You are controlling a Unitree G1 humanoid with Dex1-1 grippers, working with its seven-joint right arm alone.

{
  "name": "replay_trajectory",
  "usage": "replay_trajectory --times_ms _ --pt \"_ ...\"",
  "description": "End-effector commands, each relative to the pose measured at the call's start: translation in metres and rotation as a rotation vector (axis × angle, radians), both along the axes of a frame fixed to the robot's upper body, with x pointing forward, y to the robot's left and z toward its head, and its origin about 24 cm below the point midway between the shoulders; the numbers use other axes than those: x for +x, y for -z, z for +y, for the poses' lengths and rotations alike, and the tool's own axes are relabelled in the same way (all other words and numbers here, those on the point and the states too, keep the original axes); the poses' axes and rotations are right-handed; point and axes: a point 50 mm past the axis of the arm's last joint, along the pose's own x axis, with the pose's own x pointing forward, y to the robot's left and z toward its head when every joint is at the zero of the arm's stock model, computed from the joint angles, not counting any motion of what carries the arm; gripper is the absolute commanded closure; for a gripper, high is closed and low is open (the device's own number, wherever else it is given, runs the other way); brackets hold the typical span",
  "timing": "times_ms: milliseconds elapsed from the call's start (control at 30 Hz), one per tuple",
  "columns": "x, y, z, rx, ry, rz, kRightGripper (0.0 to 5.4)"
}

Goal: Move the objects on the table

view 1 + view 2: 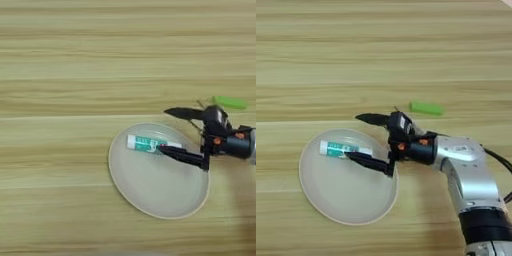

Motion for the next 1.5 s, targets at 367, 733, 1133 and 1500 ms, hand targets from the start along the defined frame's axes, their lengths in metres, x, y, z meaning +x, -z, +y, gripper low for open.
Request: replay_trajectory --times_ms 367,733,1133,1500 --pt "0.046 -0.041 -0.022 -0.009 0.321 -0.168 0.03" --pt "0.049 -0.054 -0.055 -0.103 0.427 -0.176 0.03" --pt "0.039 -0.042 -0.075 -0.168 0.482 -0.122 0.03" --pt "0.033 -0.025 -0.084 -0.246 0.496 -0.061 0.03"
